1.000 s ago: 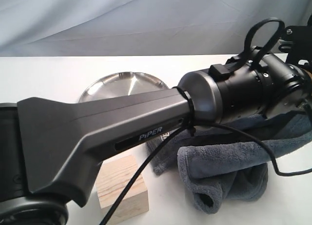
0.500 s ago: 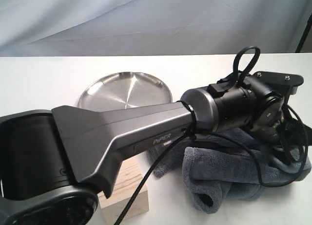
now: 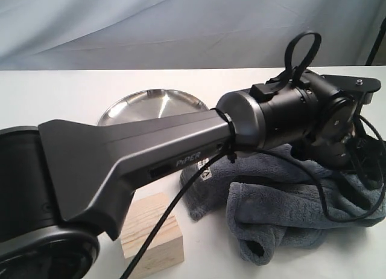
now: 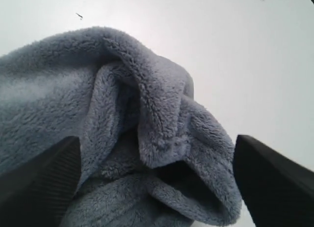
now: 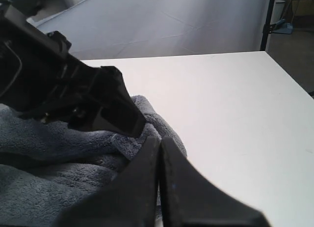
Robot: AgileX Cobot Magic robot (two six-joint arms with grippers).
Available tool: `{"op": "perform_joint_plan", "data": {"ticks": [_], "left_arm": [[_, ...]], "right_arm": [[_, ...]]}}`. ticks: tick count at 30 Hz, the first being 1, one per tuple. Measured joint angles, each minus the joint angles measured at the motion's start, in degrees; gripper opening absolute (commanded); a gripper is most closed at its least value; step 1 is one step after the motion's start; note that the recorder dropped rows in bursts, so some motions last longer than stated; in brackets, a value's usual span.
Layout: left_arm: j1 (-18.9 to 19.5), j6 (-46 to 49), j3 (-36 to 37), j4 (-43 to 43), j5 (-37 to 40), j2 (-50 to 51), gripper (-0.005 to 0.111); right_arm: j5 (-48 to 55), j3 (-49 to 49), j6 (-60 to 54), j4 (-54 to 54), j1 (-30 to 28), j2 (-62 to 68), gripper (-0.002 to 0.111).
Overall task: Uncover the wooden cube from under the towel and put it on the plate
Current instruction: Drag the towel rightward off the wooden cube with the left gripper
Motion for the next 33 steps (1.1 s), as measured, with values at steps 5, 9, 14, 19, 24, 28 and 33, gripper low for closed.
{"op": "perform_joint_plan", "data": {"ticks": [5, 9, 14, 19, 24, 28, 33], "left_arm": [[0.00, 0.12, 0.00, 1.61, 3.89, -2.41, 0.081], [0.00, -0.17, 0.00, 5.95, 8.70, -3.98, 0.081], [1.29, -3.26, 0.00, 9.64, 16.06, -5.62, 0.081], [3.42, -3.83, 0.00, 10.68, 22.46, -5.74, 0.081], [4.62, -2.99, 0.00, 12.74, 23.60, -3.99, 0.081], [4.99, -2.87, 0.00, 13.48, 22.69, -0.85, 0.077], [5.12, -2.64, 0.00, 13.48, 21.14, 1.44, 0.043]], "right_arm": [[0.00, 0.00, 0.00, 0.00, 0.00, 0.00, 0.003], [0.00, 0.00, 0.00, 0.00, 0.00, 0.00, 0.003], [0.00, 0.00, 0.00, 0.00, 0.00, 0.00, 0.003], [0.00, 0.00, 0.00, 0.00, 0.00, 0.00, 0.003], [0.00, 0.00, 0.00, 0.00, 0.00, 0.00, 0.003], [0.00, 0.00, 0.00, 0.00, 0.00, 0.00, 0.003], [0.00, 0.00, 0.00, 0.00, 0.00, 0.00, 0.003]]}}
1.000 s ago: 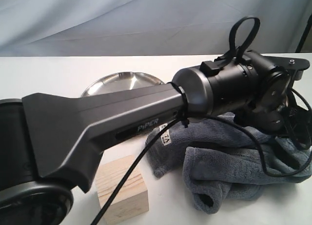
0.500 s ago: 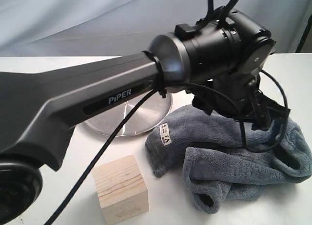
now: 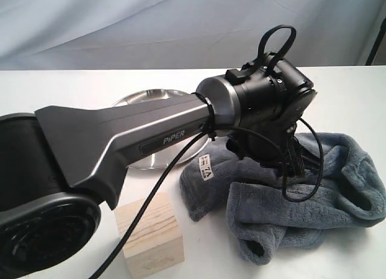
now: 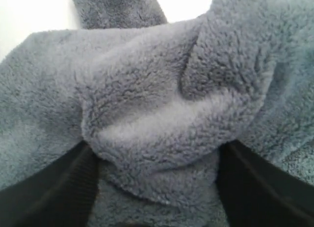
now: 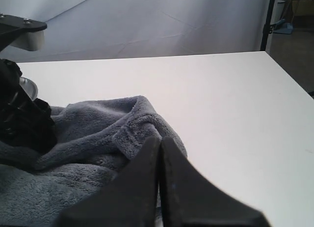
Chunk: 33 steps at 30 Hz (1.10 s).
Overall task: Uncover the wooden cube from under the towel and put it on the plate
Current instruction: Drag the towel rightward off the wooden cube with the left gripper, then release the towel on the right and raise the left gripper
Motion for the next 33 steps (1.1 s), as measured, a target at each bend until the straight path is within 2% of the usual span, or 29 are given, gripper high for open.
{"op": "perform_joint_plan", "data": {"ticks": [4, 5, 9, 14, 17, 20, 27, 32, 33], "left_arm": [[0.00, 0.38, 0.00, -1.05, -0.61, 0.62, 0.004], [0.11, 0.94, 0.00, -2.49, -0.90, 0.73, 0.000], [0.14, 6.19, 0.00, -9.99, -4.95, 0.73, 0.000], [0.14, 13.34, 0.00, -25.22, -13.91, 0.73, 0.000], [0.14, 17.13, 0.00, -29.16, -17.66, 0.73, 0.001], [0.14, 18.40, 0.00, -29.28, -19.11, 0.73, 0.008], [0.14, 18.87, 0.00, -22.37, -19.85, 0.73, 0.043], [0.14, 18.87, 0.00, -20.07, -19.85, 0.73, 0.077], [0.14, 19.00, 0.00, -19.76, -19.85, 0.73, 0.086]], "right_arm": [[0.00, 0.00, 0.00, 0.00, 0.00, 0.00, 0.003], [0.00, 0.00, 0.00, 0.00, 0.00, 0.00, 0.003], [0.00, 0.00, 0.00, 0.00, 0.00, 0.00, 0.003], [0.00, 0.00, 0.00, 0.00, 0.00, 0.00, 0.003], [0.00, 0.00, 0.00, 0.00, 0.00, 0.00, 0.003], [0.00, 0.00, 0.00, 0.00, 0.00, 0.00, 0.003], [0.00, 0.00, 0.00, 0.00, 0.00, 0.00, 0.003], [0.00, 0.00, 0.00, 0.00, 0.00, 0.00, 0.003], [0.00, 0.00, 0.00, 0.00, 0.00, 0.00, 0.003]]}}
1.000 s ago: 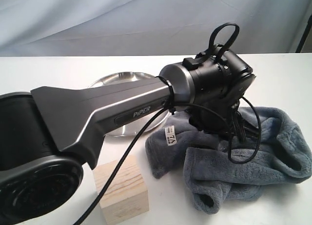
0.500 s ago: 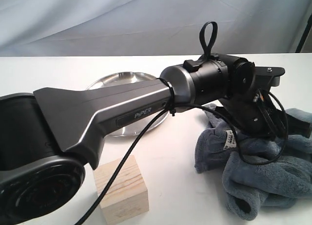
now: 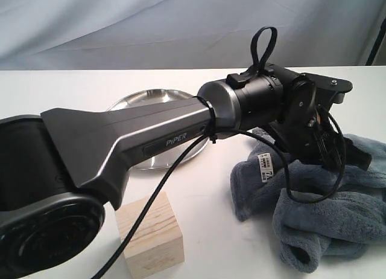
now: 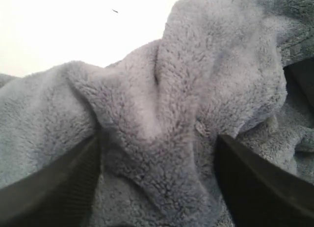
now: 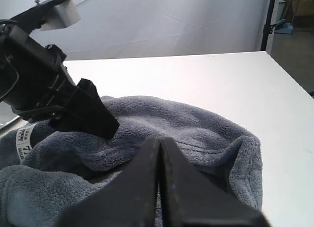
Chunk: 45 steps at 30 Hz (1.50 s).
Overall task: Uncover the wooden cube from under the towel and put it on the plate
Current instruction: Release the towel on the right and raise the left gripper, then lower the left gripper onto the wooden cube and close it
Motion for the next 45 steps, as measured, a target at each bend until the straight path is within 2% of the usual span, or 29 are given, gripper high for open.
{"op": "perform_joint_plan", "data": {"ticks": [2, 6, 8, 11, 12, 14, 20, 21, 28, 38, 45], "left_arm": [[0.00, 0.00, 0.00, 1.98, 0.00, -0.75, 0.094], [0.00, 0.12, 0.00, 7.14, 3.46, -5.16, 0.094], [0.00, -0.22, 0.00, 10.14, 7.78, -8.12, 0.094], [0.00, -2.97, 0.00, 15.58, 18.66, -11.54, 0.094], [0.00, -3.27, 0.00, 17.44, 22.43, -12.15, 0.090], [0.00, -2.67, 0.00, 20.17, 26.13, -13.48, 0.071], [0.00, -0.28, 1.22, 20.20, 27.09, -15.09, 0.004], [0.00, 0.18, 1.75, 20.20, 27.09, -15.20, 0.001], [0.00, 0.19, 9.30, 18.63, 27.09, -20.08, 0.000], [0.00, -8.77, 30.19, 17.84, 27.13, -33.27, 0.000], [0.00, -4.83, 41.02, 21.90, 27.35, -36.21, 0.003]], "right_arm": [[0.00, 0.00, 0.00, 0.00, 0.00, 0.00, 0.003], [0.00, 0.00, 0.00, 0.00, 0.00, 0.00, 0.003], [0.00, 0.00, 0.00, 0.00, 0.00, 0.00, 0.003], [0.00, 0.00, 0.00, 0.00, 0.00, 0.00, 0.003], [0.00, 0.00, 0.00, 0.00, 0.00, 0.00, 0.003], [0.00, 0.00, 0.00, 0.00, 0.00, 0.00, 0.003], [0.00, 0.00, 0.00, 0.00, 0.00, 0.00, 0.003], [0.00, 0.00, 0.00, 0.00, 0.00, 0.00, 0.003], [0.00, 0.00, 0.00, 0.00, 0.00, 0.00, 0.003], [0.00, 0.00, 0.00, 0.00, 0.00, 0.00, 0.003], [0.00, 0.00, 0.00, 0.00, 0.00, 0.00, 0.003]]}}
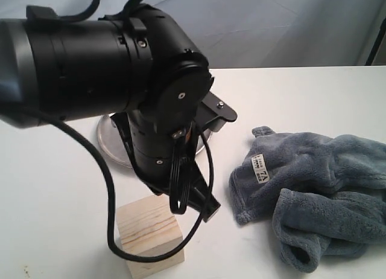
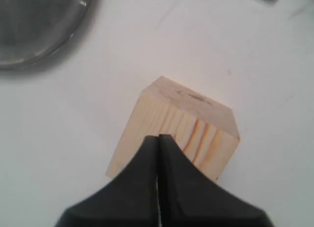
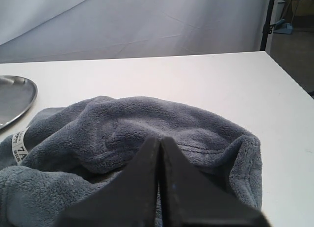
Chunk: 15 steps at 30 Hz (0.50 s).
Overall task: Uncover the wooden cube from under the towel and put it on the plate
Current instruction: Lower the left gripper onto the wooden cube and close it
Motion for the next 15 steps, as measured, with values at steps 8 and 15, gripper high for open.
{"op": "perform_joint_plan", "data": {"ticks": [8, 15], "left_arm": [[0.00, 2.38, 1.48, 0.45, 0.00, 0.00, 0.062], [0.00, 2.51, 1.51, 3.03, 0.00, 0.00, 0.104]], "right_arm": [[0.00, 0.00, 0.00, 0.00, 0.00, 0.00, 0.003], [0.00, 0.00, 0.00, 0.00, 0.00, 0.00, 0.003]]}}
